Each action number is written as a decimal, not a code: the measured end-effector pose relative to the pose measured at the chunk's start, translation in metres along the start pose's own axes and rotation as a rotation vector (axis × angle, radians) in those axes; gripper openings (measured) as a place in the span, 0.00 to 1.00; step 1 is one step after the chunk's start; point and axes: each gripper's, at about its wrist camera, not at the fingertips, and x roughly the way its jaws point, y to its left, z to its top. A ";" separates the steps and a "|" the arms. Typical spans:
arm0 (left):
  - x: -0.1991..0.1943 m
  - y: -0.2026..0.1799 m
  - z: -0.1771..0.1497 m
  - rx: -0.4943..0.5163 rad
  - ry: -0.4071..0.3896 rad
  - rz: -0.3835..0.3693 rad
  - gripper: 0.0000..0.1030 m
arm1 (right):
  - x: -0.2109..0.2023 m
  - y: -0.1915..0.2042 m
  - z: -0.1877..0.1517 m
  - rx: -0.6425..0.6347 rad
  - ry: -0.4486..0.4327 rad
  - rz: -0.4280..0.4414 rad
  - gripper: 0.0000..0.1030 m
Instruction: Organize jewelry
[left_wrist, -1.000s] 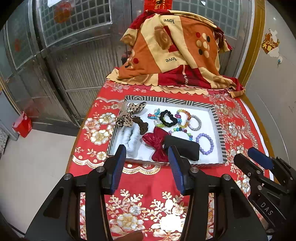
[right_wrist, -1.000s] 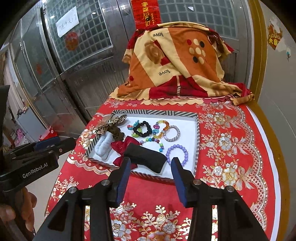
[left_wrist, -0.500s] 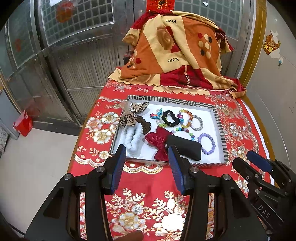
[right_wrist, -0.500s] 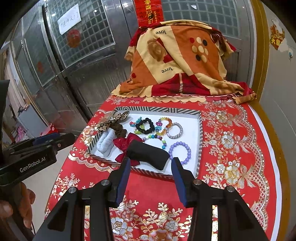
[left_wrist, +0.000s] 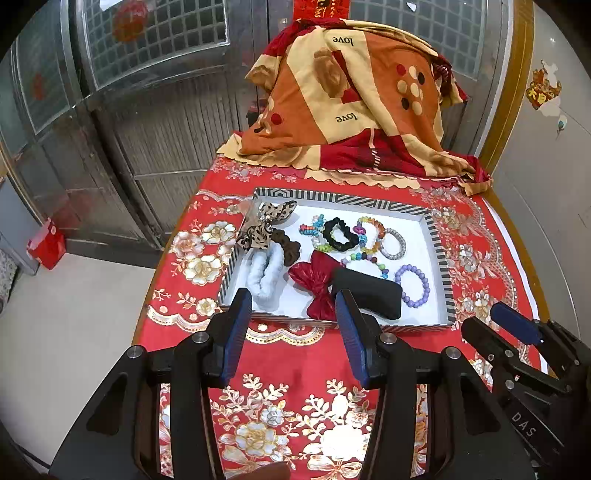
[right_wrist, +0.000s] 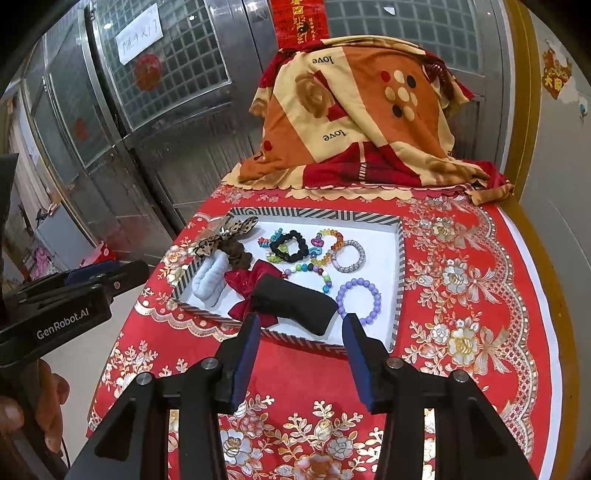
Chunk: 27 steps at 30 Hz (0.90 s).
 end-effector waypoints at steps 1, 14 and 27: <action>0.000 0.000 0.000 0.000 0.002 0.001 0.45 | 0.001 0.000 0.000 -0.003 0.003 -0.001 0.43; 0.003 -0.002 -0.002 0.001 0.006 0.016 0.45 | 0.001 -0.002 0.002 -0.008 0.004 0.005 0.43; 0.005 -0.003 -0.005 0.001 0.008 0.009 0.45 | 0.004 0.000 0.001 -0.015 0.012 0.009 0.43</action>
